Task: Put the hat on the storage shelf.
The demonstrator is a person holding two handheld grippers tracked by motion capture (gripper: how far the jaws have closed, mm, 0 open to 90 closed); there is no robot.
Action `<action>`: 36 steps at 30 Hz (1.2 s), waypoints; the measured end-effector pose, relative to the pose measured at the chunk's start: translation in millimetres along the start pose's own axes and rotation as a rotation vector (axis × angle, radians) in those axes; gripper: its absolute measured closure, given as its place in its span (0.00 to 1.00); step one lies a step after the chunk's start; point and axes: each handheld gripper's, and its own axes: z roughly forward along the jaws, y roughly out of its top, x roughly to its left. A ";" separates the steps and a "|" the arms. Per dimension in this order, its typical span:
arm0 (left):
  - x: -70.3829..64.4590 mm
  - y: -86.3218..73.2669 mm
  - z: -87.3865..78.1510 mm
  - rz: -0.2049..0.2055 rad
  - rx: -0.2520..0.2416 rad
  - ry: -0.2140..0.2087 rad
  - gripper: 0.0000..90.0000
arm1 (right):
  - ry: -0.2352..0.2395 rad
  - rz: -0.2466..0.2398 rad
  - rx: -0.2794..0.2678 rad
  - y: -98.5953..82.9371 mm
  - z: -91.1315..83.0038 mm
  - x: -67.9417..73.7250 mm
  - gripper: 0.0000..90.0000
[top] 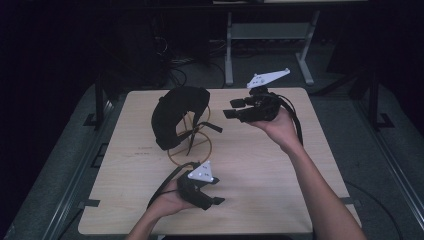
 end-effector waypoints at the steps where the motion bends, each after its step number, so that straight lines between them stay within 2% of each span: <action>1: 0.0 -0.1 0.4 0.001 0.000 0.000 0.38 | 0.001 0.002 0.000 -2.5 -0.7 -0.7 0.56; 23: -0.8 -1.7 4.1 -0.005 0.012 -0.007 0.38 | 0.014 0.030 0.024 -36.9 -11.5 -1.4 0.53; 36: -0.6 -2.1 6.2 -0.001 0.028 -0.007 0.38 | -0.011 0.068 0.011 -68.3 -32.3 -8.7 0.49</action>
